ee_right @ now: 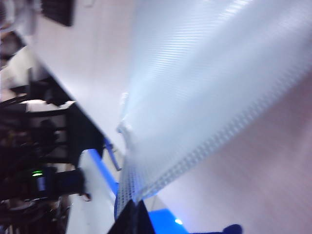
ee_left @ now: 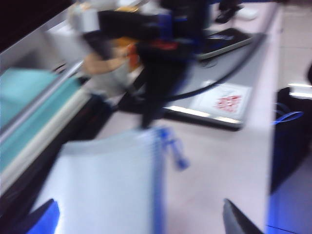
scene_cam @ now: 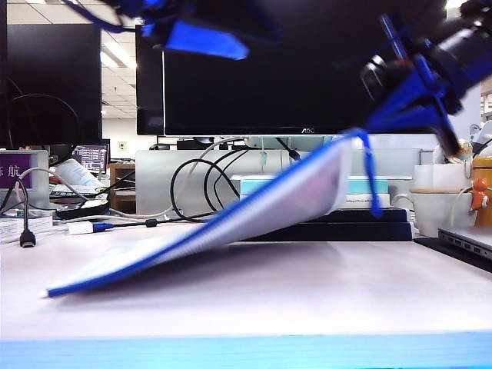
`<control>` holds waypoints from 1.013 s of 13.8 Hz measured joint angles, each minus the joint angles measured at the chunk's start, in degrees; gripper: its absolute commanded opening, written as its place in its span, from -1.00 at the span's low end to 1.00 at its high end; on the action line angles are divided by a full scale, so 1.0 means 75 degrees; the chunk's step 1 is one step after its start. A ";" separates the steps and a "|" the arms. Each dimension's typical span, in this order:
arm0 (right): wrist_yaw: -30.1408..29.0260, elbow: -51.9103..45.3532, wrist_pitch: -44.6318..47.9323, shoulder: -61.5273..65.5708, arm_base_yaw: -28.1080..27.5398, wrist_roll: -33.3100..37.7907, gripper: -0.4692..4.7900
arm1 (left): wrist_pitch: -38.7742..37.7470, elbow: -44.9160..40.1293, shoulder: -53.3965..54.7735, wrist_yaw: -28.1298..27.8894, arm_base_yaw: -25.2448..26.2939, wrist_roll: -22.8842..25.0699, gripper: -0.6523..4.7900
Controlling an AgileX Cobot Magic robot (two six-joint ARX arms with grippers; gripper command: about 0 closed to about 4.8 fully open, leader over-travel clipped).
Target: Pick up the transparent plastic file bag with a blue zipper and open its zipper.
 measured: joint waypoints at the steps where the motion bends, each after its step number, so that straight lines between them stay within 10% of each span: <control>1: -0.0102 0.0137 0.0006 -0.0003 0.0157 0.0076 -0.85 | 0.0000 0.0000 0.0020 0.0029 -0.0105 0.0000 1.00; 8: -0.0685 0.0758 0.0501 -0.0003 0.1017 0.0991 -0.85 | 0.0428 0.0017 0.0868 -0.1067 -0.0670 0.0006 0.94; 14: -0.0396 0.0831 0.0705 0.0000 0.1049 0.1163 -0.85 | 0.0766 0.0017 0.0670 -0.3483 -0.0804 -0.0207 0.94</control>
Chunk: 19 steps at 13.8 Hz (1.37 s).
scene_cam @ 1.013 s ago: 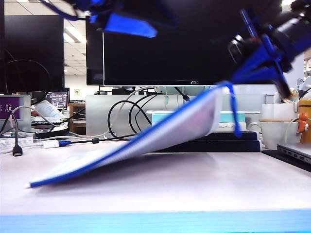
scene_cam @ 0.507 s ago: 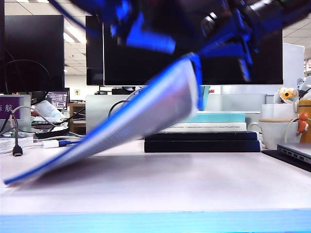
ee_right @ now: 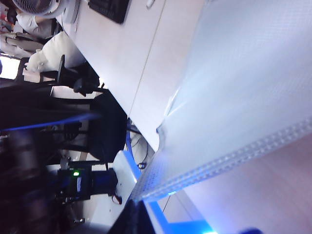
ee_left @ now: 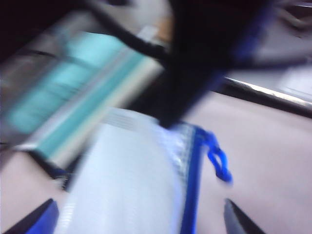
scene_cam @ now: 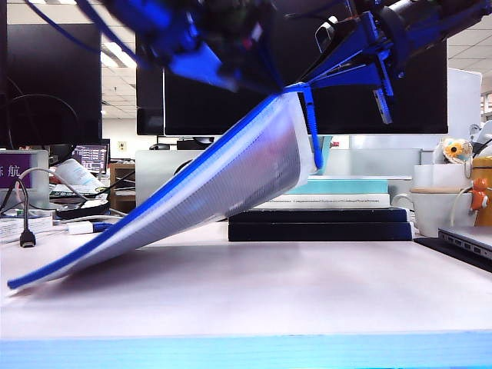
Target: Pick up the transparent plastic file bag with a blue zipper and open its zipper.
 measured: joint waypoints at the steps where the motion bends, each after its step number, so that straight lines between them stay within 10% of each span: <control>1: 0.0000 0.0000 0.0137 0.0000 0.0000 0.0061 -0.85 | 0.0006 0.0000 -0.0221 -0.0224 -0.0146 -0.0245 0.94; 7: 0.0154 0.0000 0.1440 0.0003 0.0000 0.0860 -0.85 | -0.0058 0.0012 -0.0697 -0.1332 -0.1711 -0.3410 0.93; 19: -0.0653 0.0000 0.1728 0.0003 0.0122 0.1311 -0.85 | 0.1343 0.0012 0.0866 -0.2669 -0.1760 -0.4258 0.80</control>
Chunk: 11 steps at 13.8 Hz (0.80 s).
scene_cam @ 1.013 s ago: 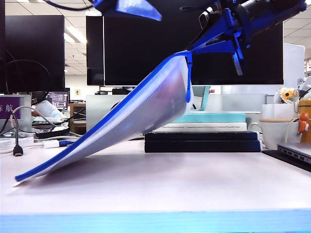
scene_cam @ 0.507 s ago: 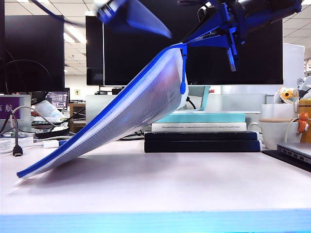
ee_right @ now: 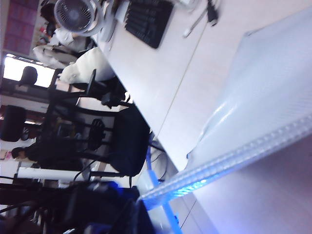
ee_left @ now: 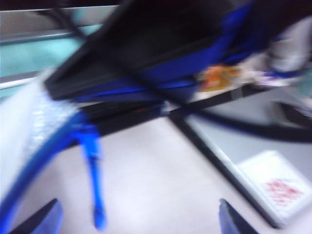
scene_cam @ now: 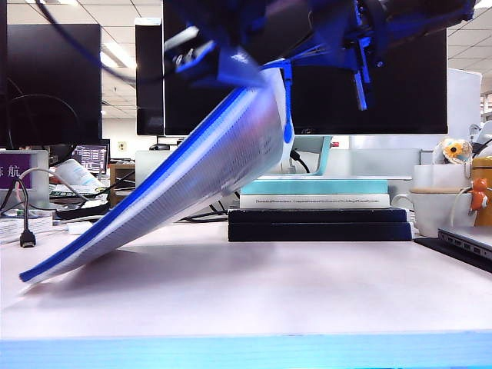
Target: Pick up the transparent plastic file bag with a blue zipper and open its zipper.
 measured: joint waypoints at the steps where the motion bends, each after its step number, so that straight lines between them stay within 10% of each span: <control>1: -0.0012 0.0000 -0.0017 0.0000 0.0017 0.0000 -0.85 | 0.0245 0.0000 0.0201 -0.0102 0.0044 0.0119 0.79; 8: -0.0152 0.0000 -0.0076 0.0000 0.0117 0.0003 -0.85 | 0.1239 0.0000 0.0644 -0.0425 0.0446 0.0513 -0.78; 11: -0.0184 0.0003 -0.0064 0.0000 0.0117 0.0003 -0.85 | 0.1195 0.0000 0.0647 -0.0119 0.0635 0.0702 -0.78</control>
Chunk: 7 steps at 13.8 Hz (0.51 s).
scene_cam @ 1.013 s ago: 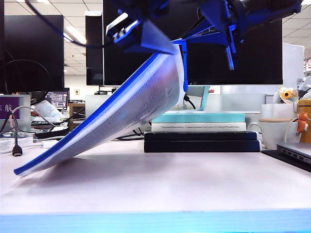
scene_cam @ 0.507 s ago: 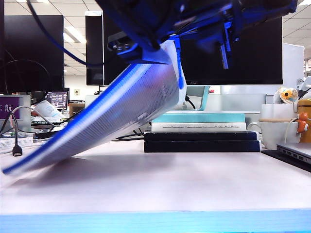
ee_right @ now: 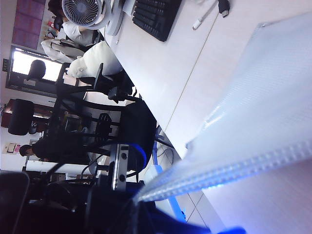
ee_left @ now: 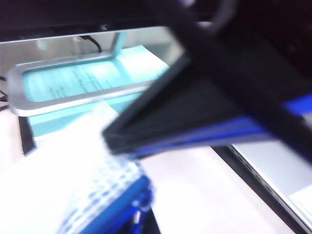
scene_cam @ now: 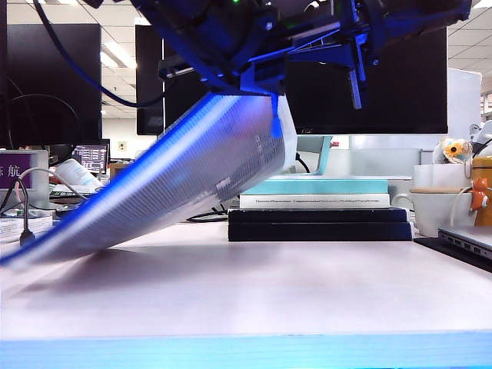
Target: Pick up the transparent plastic file bag with a blue zipper and open its zipper.
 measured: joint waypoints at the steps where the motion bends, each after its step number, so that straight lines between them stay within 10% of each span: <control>1: 0.0003 0.0000 -0.0003 0.0000 -0.0003 0.0000 -0.85 | -0.0041 0.0003 0.0000 0.0134 0.0015 0.0111 -0.78; 5: 0.0125 -0.0003 0.0009 -0.0003 -0.0017 -0.0157 -0.84 | -0.0950 0.0000 -0.0793 0.0350 0.0044 0.0740 -0.78; 7: 0.0082 0.0009 0.0041 -0.0009 0.0015 -0.0592 -0.05 | -0.1448 0.0000 -0.1416 0.0364 0.0052 0.1072 -0.78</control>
